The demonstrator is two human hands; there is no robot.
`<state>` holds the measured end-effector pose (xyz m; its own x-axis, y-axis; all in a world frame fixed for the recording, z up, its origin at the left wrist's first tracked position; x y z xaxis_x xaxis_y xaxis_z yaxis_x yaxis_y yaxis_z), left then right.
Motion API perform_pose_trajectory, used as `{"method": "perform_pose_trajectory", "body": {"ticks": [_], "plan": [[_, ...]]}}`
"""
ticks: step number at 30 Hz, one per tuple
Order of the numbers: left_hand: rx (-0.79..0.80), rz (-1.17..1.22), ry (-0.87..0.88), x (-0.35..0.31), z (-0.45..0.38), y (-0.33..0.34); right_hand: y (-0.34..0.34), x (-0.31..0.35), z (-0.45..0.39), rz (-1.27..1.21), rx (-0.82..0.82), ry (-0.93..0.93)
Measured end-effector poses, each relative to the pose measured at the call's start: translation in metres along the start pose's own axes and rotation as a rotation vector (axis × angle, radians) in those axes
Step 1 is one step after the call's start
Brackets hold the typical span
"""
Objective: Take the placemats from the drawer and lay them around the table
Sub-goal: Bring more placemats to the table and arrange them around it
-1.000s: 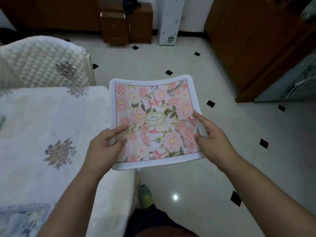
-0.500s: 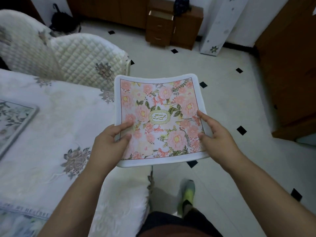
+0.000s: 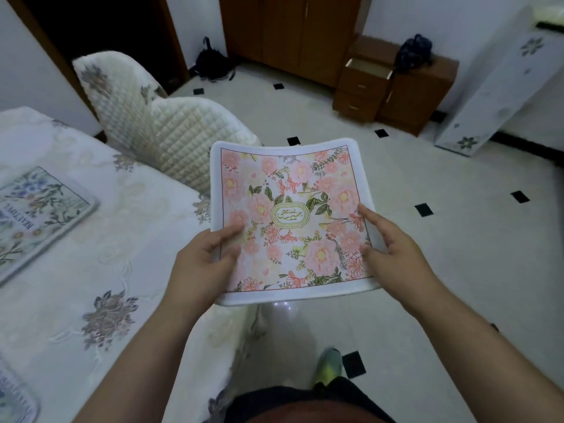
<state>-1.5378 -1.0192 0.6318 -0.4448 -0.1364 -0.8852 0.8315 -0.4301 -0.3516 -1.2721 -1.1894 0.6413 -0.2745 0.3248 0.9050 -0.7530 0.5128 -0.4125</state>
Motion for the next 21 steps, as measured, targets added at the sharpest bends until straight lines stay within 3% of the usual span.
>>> {"method": "perform_pose_trajectory", "body": {"ticks": [11,21], "plan": [[-0.222,0.074,-0.067,-0.049,-0.027,0.063,-0.06,0.011,-0.13,0.029,0.247,-0.127],[-0.254,0.064,-0.052,-0.094,-0.141,0.094,-0.068,0.021,-0.268,0.06,0.275,-0.164]]}}
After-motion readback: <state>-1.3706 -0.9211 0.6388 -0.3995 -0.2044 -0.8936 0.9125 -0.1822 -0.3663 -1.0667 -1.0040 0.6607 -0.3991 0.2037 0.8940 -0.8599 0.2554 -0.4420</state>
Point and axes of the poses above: each hand's wrist, its own z-axis away from the middle knuckle, its own y-axis out of the palm, x = y × z, the point moved 3 cm from there along -z, towards the middle knuckle, and after that the axes turned 9 degrees about -y, right-handed, at the moved point
